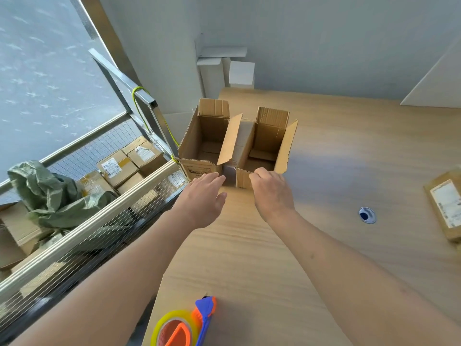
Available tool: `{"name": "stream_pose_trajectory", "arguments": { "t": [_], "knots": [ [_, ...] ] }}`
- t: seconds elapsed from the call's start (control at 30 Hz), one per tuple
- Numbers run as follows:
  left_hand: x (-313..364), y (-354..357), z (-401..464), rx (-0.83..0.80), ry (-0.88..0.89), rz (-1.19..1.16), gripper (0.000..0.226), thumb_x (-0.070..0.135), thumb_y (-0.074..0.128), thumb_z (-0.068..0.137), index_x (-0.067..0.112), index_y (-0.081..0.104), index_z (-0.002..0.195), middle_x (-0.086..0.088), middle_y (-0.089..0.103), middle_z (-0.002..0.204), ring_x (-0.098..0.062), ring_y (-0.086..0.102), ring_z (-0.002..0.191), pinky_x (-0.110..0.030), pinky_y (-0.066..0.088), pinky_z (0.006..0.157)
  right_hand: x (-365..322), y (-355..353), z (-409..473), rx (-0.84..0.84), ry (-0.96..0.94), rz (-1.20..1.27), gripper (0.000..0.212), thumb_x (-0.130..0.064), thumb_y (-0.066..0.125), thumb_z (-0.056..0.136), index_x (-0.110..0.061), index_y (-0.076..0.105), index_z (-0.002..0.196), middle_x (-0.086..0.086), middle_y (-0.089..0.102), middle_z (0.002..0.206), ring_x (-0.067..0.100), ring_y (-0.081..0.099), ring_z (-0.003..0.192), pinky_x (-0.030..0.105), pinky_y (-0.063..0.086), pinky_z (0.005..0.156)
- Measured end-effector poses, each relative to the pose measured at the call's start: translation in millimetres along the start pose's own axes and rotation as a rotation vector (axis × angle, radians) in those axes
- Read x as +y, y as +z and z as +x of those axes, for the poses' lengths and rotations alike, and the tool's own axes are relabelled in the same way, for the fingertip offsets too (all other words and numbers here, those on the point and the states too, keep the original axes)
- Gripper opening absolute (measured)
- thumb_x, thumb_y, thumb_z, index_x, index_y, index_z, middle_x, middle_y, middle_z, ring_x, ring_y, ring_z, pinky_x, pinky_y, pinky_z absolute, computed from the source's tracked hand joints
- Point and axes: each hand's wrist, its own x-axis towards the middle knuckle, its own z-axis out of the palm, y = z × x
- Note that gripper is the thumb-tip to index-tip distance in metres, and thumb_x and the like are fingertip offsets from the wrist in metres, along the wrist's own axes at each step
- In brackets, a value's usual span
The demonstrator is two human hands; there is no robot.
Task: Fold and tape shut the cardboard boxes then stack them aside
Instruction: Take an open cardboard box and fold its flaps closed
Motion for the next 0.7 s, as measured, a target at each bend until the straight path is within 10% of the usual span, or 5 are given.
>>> {"name": "stream_pose_trajectory", "arguments": {
  "t": [0.33,0.5,0.7],
  "knots": [
    [15,12,-74,-0.069,0.006,-0.015,0.053,0.036,0.046,0.107,0.018,0.035,0.156,-0.001,0.037,0.161,-0.026,0.042,0.142,-0.043,0.037,0.115,-19,-28,-90,-0.035,0.076,0.038,0.034,0.01,0.05,0.09,-0.017,0.052,0.11,0.002,0.056,0.084,0.022,0.048,0.072,0.026,0.025,0.055],
    [18,13,-107,-0.092,0.066,0.015,0.054,0.037,0.048,0.106,0.02,0.036,0.155,-0.002,0.037,0.16,-0.026,0.041,0.144,-0.044,0.039,0.116,-36,-25,-145,-0.046,0.128,0.047,0.049,0.004,0.061,0.092,-0.024,0.056,0.131,0.002,0.067,0.105,0.023,0.056,0.087,0.029,0.038,0.069],
    [23,34,-145,-0.135,0.159,0.032,0.056,0.034,0.052,0.105,0.023,0.035,0.157,-0.003,0.031,0.164,-0.026,0.035,0.148,-0.044,0.035,0.12,-47,-26,-215,-0.082,0.285,-0.049,0.03,-0.003,0.06,0.094,-0.025,0.072,0.111,0.0,0.066,0.103,0.022,0.058,0.097,0.031,0.05,0.075]
  ]
}}
